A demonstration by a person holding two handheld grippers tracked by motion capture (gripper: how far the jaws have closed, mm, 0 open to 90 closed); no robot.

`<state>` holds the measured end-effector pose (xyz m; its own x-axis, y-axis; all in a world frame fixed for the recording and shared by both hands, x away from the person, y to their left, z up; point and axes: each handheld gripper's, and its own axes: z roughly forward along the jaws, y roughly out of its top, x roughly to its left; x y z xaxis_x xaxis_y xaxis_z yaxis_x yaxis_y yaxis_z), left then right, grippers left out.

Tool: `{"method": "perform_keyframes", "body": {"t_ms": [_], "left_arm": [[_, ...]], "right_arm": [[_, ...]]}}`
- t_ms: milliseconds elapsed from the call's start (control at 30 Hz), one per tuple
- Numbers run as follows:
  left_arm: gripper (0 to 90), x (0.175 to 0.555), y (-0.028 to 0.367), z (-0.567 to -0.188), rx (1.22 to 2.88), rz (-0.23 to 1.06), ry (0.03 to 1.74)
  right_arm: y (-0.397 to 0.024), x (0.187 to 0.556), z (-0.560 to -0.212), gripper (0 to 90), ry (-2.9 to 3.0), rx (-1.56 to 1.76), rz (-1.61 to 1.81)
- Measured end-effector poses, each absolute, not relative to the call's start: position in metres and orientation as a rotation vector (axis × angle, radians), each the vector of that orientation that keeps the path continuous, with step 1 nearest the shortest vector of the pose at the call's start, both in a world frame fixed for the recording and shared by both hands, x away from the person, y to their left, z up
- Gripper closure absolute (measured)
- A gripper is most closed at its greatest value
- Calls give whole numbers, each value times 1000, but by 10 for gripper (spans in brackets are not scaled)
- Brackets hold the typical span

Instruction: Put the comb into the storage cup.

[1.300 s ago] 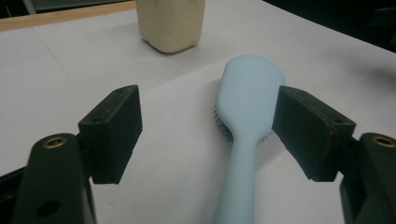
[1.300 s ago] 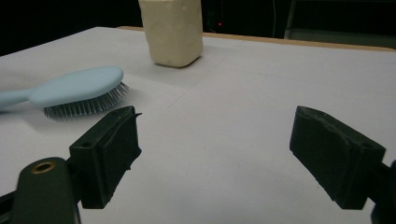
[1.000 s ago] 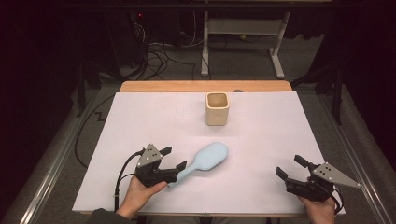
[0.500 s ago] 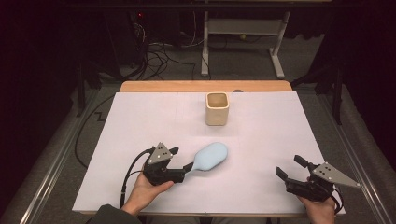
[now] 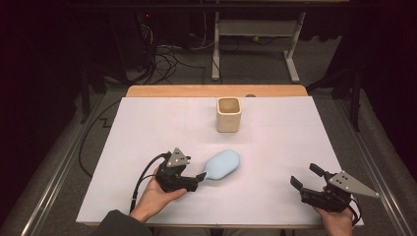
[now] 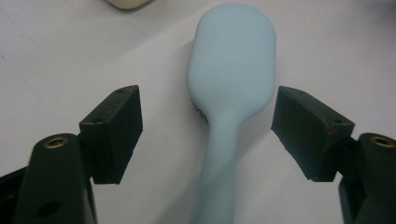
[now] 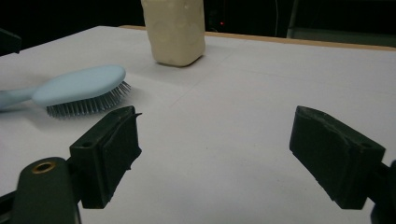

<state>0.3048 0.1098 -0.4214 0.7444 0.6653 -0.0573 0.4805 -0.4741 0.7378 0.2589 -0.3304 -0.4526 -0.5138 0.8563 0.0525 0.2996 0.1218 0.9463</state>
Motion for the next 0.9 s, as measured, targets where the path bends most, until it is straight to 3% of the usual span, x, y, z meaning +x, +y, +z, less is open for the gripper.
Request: {"method": "perform_keyframes", "body": {"t_ms": [900], "left_arm": [[256, 320, 89, -433, 2411, 245, 901]], "right_arm": [[-330, 259, -453, 168, 1887, 1113, 1392]]}}
